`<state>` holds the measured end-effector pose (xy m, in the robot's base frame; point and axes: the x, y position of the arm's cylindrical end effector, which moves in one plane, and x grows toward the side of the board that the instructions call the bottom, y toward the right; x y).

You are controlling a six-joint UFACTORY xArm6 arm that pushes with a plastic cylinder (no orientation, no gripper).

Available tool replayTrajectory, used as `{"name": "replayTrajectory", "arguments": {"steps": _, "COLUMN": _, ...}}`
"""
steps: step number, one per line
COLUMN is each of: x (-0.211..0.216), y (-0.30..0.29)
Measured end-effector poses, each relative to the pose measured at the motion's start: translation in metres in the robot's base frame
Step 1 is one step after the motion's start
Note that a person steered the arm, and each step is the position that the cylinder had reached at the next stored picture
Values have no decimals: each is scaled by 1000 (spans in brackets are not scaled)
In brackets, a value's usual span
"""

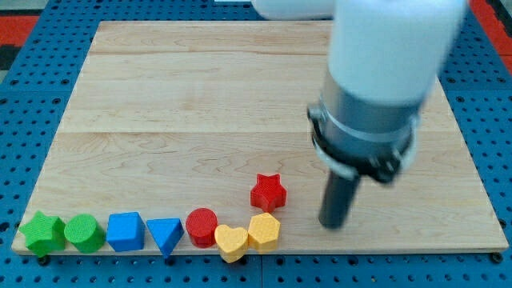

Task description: Move the red star to the top center of the board

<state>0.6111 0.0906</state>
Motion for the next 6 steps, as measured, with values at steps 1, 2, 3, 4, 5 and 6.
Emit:
{"name": "replayTrajectory", "arguments": {"steps": 1, "x": 8, "y": 0}}
{"name": "replayTrajectory", "arguments": {"steps": 2, "x": 8, "y": -12}}
{"name": "replayTrajectory", "arguments": {"steps": 3, "x": 8, "y": -60}}
{"name": "replayTrajectory", "arguments": {"steps": 4, "x": 7, "y": -108}}
{"name": "replayTrajectory", "arguments": {"steps": 5, "x": 7, "y": -161}}
{"name": "replayTrajectory", "arguments": {"steps": 6, "x": -2, "y": -168}}
